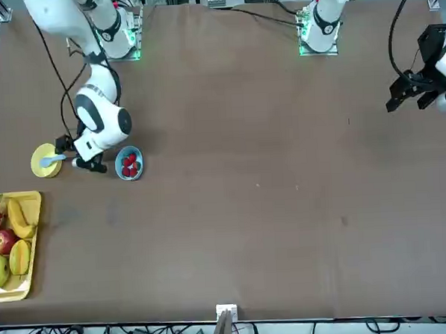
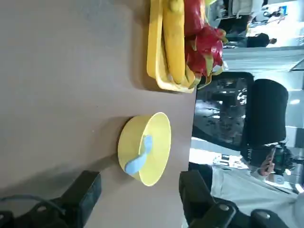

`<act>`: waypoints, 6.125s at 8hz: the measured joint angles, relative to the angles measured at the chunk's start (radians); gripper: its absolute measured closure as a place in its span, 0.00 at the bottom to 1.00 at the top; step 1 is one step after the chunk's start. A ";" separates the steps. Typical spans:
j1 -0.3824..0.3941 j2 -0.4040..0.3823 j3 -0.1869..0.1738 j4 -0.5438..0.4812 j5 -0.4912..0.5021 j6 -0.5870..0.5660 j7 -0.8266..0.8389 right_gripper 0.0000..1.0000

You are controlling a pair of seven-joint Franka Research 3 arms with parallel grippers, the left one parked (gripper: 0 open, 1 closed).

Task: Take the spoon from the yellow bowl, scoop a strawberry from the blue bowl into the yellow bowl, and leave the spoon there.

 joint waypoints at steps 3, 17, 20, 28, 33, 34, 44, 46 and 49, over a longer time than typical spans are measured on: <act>-0.021 0.085 -0.010 0.000 -0.100 -0.006 0.110 0.03; -0.026 0.239 -0.035 0.079 -0.154 -0.169 0.211 0.17; -0.024 0.252 -0.034 0.100 -0.154 -0.188 0.214 0.20; -0.009 0.277 -0.028 0.117 -0.154 -0.223 0.215 0.27; -0.009 0.278 -0.027 0.117 -0.154 -0.235 0.214 0.31; -0.009 0.278 -0.027 0.117 -0.154 -0.237 0.214 0.32; -0.004 0.287 -0.024 0.117 -0.126 -0.239 0.207 0.48; -0.002 0.287 -0.024 0.117 -0.117 -0.240 0.194 0.54; 0.002 0.287 -0.024 0.119 -0.116 -0.241 0.194 0.54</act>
